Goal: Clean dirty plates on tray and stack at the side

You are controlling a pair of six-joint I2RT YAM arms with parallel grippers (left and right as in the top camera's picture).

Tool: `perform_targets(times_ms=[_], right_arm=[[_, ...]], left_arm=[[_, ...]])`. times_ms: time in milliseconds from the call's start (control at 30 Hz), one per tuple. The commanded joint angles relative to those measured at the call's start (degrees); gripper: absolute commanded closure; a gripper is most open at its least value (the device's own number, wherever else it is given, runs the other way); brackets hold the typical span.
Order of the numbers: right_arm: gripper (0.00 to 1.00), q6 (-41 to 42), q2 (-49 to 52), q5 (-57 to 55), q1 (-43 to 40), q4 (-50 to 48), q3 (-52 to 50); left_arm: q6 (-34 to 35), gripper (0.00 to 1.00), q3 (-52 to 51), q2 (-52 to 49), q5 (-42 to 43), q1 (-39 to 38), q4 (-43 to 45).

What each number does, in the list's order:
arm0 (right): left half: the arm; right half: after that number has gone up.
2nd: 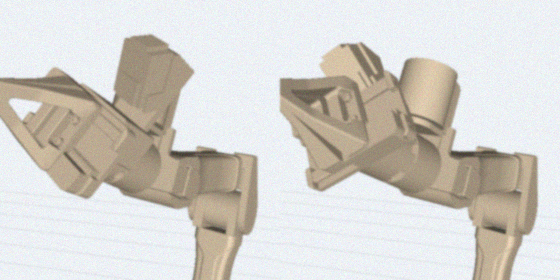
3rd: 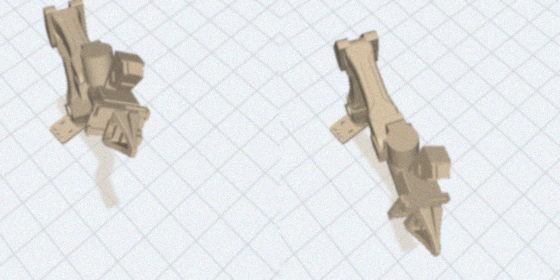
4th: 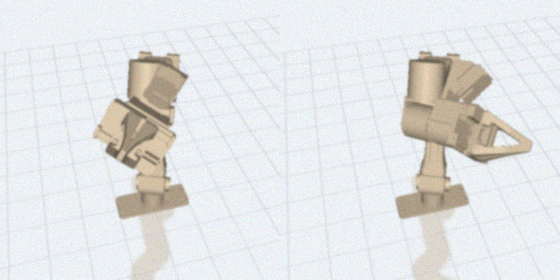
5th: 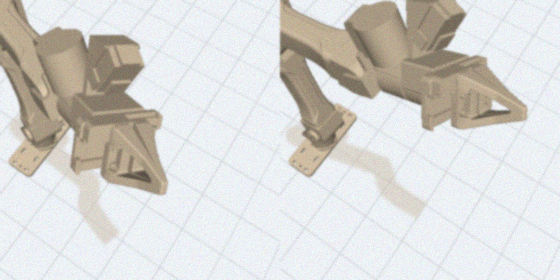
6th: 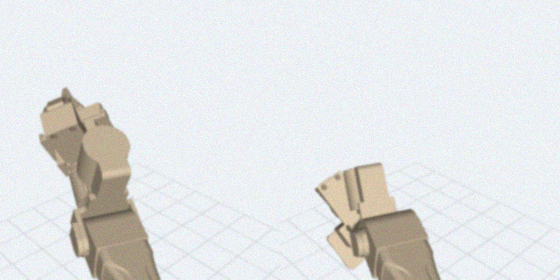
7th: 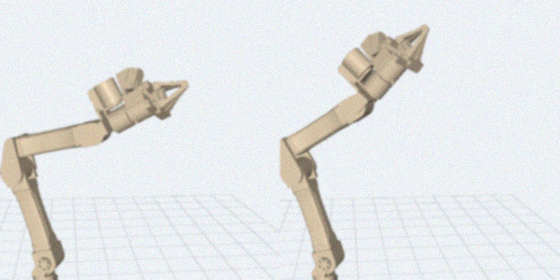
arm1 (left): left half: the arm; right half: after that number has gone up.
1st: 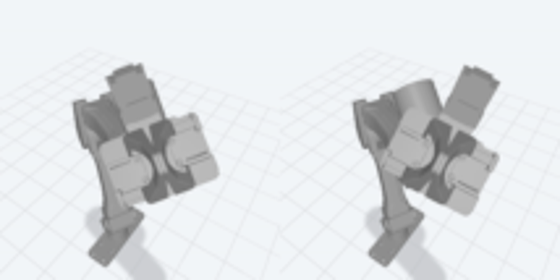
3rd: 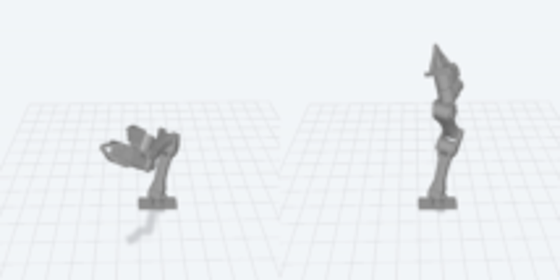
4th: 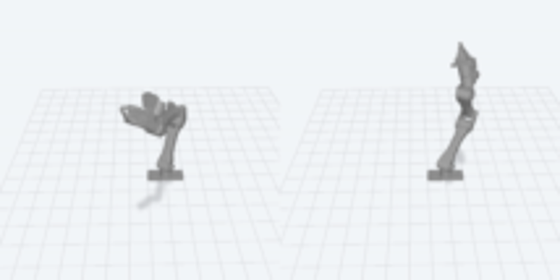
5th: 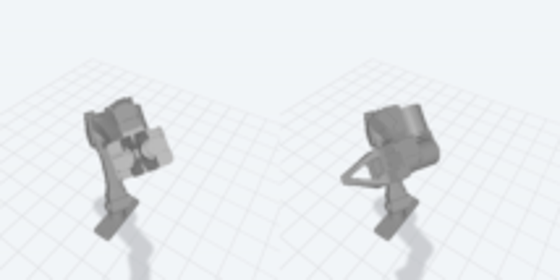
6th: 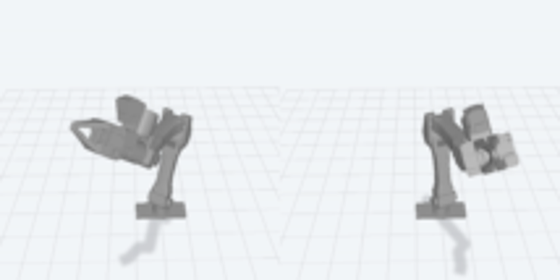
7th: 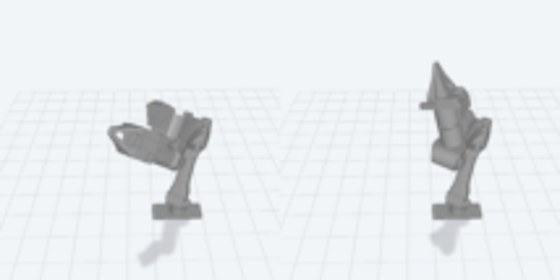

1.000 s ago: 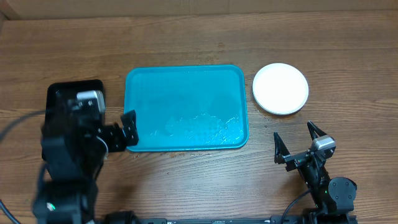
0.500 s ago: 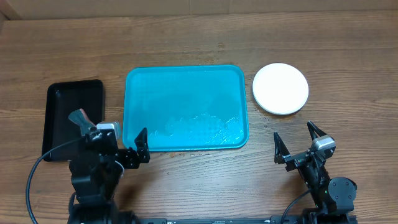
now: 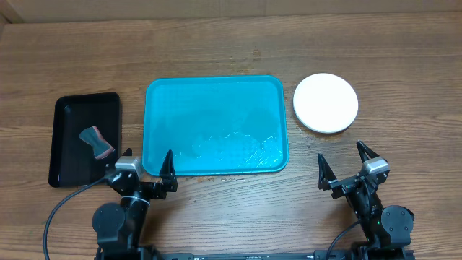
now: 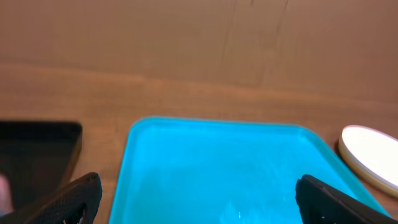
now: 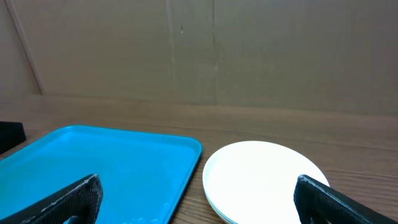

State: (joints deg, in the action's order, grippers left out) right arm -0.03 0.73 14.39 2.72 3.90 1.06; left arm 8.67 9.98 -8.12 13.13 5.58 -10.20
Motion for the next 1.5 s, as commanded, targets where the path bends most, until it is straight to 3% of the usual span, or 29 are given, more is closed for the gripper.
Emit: perform_targets(times_ms=[0, 233, 400, 567, 700, 1133, 1400, 1467], right_arm=[[0.00, 0.00, -0.57, -0.42, 0.22, -0.42, -0.59], [0.00, 0.00, -0.57, -0.42, 0.22, -0.42, -0.59], [0.00, 0.00, -0.57, -0.42, 0.22, -0.42, -0.59], [0.00, 0.00, -0.57, -0.42, 0.22, -0.42, -0.61], [0.00, 0.00, -0.57, -0.42, 0.22, -0.42, -0.61], [0.00, 0.00, -0.57, -0.42, 0.22, -0.42, -0.59], [0.00, 0.00, -0.57, -0.42, 0.22, -0.42, -0.61], [0.00, 0.00, -0.57, -0.42, 0.22, -0.42, -0.59]], left_arm=[[0.79, 0.00, -3.74, 3.17, 0.48, -0.37, 4.09], [0.76, 0.00, -9.79, 7.96, 0.46, -0.39, 11.69], [0.50, 0.00, -9.70, 7.93, -0.87, -0.37, 11.80], [0.50, 0.00, -9.70, 7.93, -7.30, -0.37, 11.45], [0.50, 0.00, -9.70, 7.93, -13.79, -0.37, 5.44], [-1.31, 0.00, -9.70, 7.93, -13.05, -0.39, 5.73], [-7.58, 0.00, -9.70, 7.93, -11.17, -0.42, 5.90], [-11.43, 0.00, -9.70, 7.93, -6.54, -0.42, 6.43]])
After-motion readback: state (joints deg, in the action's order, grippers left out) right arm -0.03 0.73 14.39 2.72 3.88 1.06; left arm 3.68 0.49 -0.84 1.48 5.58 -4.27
